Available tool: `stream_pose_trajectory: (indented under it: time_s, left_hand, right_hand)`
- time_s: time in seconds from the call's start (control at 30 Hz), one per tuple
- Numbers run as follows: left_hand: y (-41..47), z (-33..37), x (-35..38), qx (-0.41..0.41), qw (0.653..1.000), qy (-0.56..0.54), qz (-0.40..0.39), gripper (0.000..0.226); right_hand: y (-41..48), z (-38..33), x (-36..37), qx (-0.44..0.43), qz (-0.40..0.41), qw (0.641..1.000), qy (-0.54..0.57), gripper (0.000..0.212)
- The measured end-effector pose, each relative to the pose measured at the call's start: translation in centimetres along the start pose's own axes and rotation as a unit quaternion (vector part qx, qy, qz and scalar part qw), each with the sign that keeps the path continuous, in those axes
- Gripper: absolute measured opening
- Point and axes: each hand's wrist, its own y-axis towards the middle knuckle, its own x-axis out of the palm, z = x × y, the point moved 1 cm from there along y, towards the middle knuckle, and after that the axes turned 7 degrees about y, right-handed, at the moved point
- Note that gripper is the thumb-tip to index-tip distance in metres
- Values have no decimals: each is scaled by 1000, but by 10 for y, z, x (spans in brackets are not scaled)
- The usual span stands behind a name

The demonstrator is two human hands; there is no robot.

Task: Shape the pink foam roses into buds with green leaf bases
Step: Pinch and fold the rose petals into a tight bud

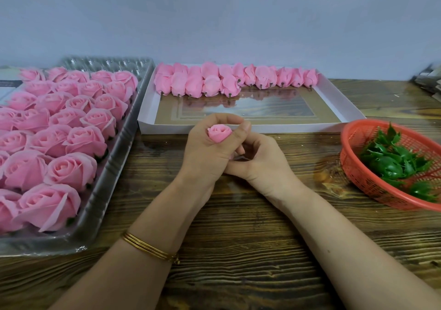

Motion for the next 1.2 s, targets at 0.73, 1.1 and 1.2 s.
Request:
stream_pose_trajectory:
  time_s: [0.73,1.1,1.2]
  left_hand:
    - [-3,3,-1,17,999,29,-42,30]
    - [0,0,-5,50,994,98,13,13]
    - [1,-1,-6,89,977,192,40,15]
  right_hand:
    - [0,-2,-4,59,-16,995,81,41]
    - [2,-5,-4,129,-8,970,207,35]
    - [5,-7,-9,138,54,960,237,28]
